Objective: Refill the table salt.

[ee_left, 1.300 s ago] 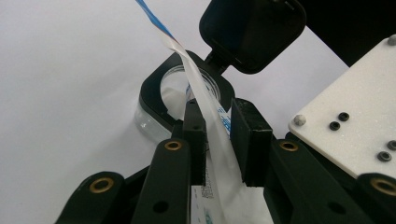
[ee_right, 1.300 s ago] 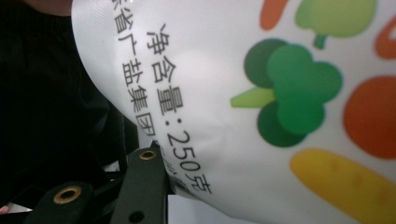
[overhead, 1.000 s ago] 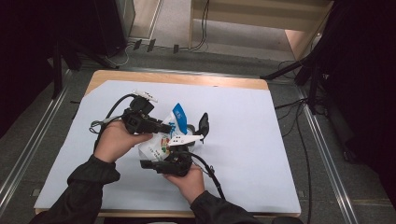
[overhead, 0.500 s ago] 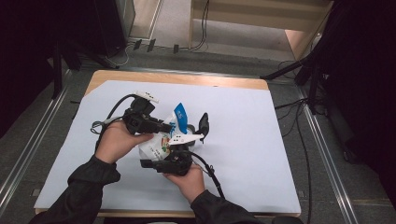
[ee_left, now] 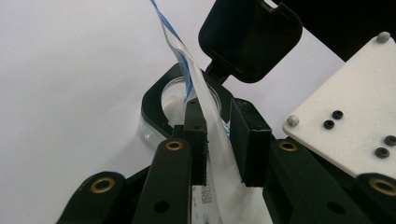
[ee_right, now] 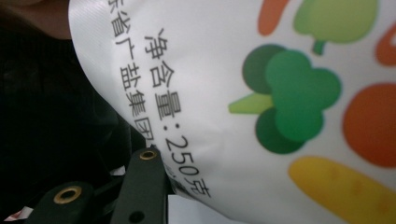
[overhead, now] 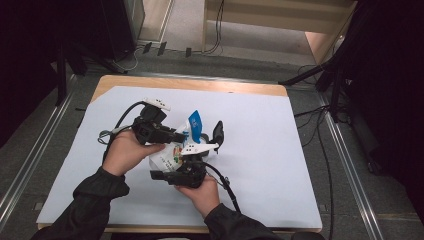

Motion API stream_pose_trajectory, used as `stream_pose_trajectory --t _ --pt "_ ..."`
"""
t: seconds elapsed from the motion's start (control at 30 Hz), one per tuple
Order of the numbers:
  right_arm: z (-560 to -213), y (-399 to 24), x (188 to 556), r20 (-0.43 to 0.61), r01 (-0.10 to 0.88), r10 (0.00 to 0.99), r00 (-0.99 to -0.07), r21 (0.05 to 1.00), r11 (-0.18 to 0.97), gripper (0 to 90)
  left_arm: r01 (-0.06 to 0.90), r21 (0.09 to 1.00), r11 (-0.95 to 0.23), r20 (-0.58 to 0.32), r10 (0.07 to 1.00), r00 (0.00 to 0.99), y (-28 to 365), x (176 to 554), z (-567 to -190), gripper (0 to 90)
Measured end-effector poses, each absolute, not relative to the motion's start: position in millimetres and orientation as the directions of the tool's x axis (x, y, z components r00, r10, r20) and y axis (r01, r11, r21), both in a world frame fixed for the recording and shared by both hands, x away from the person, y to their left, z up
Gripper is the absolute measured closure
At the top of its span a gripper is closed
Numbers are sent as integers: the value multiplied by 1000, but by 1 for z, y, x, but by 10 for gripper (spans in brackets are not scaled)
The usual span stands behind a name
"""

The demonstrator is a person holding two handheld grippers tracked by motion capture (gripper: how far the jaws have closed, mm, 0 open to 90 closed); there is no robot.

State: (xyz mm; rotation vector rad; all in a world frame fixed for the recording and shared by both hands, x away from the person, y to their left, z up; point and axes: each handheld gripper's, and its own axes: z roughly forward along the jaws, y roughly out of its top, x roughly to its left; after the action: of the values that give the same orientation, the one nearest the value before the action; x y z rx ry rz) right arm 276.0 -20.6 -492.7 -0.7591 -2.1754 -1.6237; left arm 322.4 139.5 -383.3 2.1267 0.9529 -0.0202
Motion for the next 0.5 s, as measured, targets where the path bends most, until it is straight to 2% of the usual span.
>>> stream_pose_trajectory --t 0.5 --pt "-492 -21 275 536 579 229 -813 786 216 641 635 658 -405 -316 617 721 138 322 -383 784"
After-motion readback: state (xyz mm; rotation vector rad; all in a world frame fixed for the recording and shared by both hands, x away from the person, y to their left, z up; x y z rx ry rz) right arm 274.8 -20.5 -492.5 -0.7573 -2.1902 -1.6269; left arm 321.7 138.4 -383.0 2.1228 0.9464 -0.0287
